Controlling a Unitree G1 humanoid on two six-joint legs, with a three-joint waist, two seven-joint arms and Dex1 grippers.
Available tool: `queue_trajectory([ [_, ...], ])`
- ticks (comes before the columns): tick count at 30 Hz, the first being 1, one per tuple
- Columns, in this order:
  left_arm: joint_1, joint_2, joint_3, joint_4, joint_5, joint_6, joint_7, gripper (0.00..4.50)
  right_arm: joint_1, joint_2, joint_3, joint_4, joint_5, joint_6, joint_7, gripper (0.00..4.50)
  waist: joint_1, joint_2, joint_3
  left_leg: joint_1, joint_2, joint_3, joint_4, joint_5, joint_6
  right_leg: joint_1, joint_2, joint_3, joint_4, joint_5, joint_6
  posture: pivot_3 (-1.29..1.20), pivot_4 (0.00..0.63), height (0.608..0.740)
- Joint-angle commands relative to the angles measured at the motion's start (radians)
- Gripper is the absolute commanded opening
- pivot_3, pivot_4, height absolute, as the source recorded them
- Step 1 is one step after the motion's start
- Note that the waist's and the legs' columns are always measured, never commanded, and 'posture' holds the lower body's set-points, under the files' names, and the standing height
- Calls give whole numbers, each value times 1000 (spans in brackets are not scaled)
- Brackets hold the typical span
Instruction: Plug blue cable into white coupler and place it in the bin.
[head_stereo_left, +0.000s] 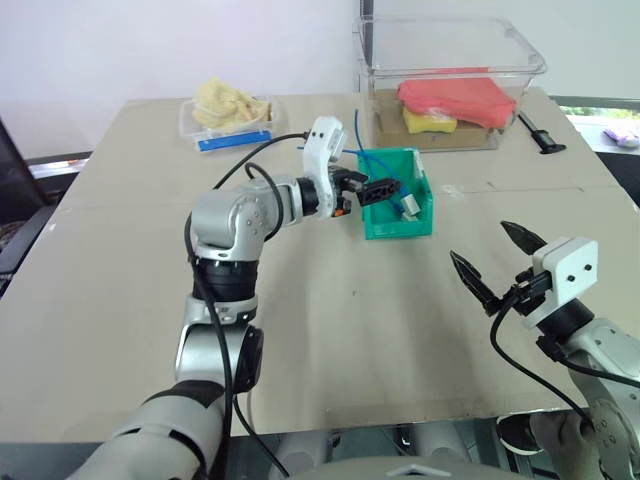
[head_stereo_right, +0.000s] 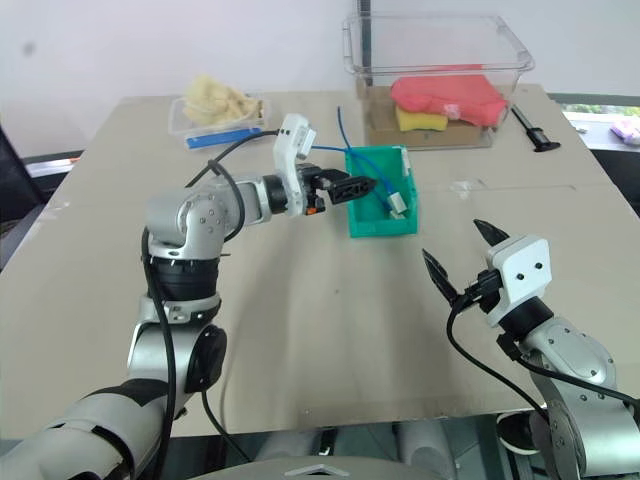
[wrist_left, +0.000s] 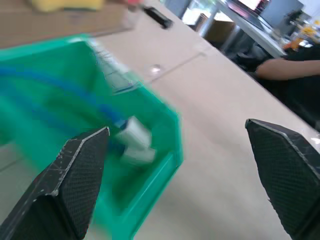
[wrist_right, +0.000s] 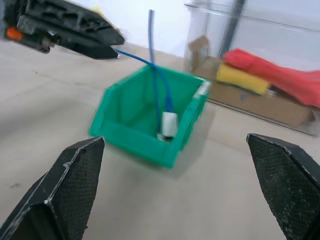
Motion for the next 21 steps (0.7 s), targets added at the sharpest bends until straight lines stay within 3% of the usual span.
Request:
queue_trajectory([
  [1,104,28,14,-174,-1,-189,-38,4478,-43,-53,-51,17,71,-2,53,4500,9,0,0,0,0,0,0,0,0,0,0,0,0,0,0,0,150,740],
  [3,184,42,21,-215,9,-345,-99,4478,-65,-89,-73,48,96,-3,79,4500,12,0,0,-1,-1,0,1,0,0,0,0,0,-1,0,0,0,150,740],
  [10,382,178,70,-286,-80,-421,-239,4478,-69,-248,-178,152,190,-13,228,4500,12,-1,0,-1,0,6,1,-2,4,0,0,0,-1,0,-1,0,150,740],
  [21,749,403,198,-260,-55,-604,-421,4478,177,-417,-459,297,252,-75,536,4500,15,-1,1,0,2,8,1,-3,6,2,0,0,-2,0,0,0,150,740],
])
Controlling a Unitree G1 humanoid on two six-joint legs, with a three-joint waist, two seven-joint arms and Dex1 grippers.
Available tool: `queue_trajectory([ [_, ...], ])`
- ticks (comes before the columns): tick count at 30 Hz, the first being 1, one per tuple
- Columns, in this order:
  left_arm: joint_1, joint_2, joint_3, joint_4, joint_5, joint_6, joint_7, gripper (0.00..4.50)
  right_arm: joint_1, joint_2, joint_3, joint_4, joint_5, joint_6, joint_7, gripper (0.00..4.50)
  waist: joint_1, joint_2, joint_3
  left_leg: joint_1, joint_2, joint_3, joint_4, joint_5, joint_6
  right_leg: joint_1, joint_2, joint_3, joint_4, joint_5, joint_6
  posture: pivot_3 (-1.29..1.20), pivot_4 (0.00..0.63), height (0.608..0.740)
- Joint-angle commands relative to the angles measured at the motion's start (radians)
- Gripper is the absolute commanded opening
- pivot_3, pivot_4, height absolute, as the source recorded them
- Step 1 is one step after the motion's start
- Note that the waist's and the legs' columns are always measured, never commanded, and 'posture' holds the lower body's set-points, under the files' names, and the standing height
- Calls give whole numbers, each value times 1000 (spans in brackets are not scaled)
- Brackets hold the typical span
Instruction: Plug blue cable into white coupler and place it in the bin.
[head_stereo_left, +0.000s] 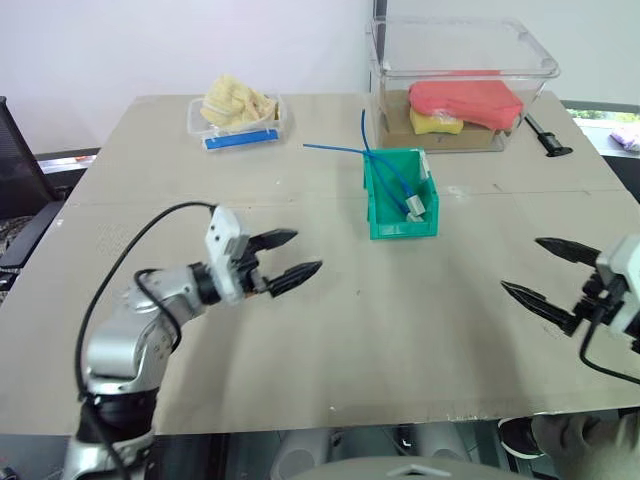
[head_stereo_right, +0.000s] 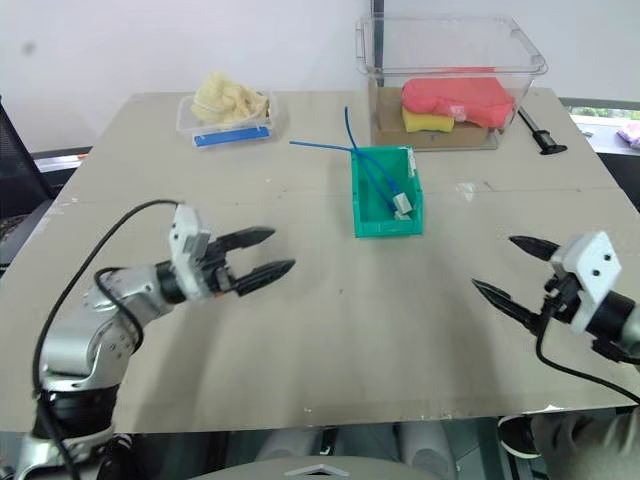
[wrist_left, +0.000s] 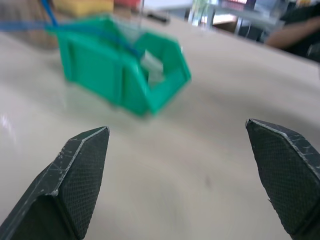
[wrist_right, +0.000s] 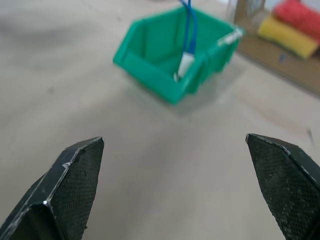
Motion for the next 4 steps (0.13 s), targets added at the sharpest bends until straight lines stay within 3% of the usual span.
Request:
queue_trajectory([
  [1,74,52,69,-5,10,-87,-47,4478,71,-23,-117,27,26,-28,90,4500,4,0,0,0,0,0,0,0,0,1,0,0,0,0,0,0,150,740],
  [4,126,75,87,18,8,-112,-70,4478,118,-22,-149,45,14,-49,121,4500,7,0,0,3,1,0,0,0,0,3,0,-1,-1,-4,-1,0,150,740],
])
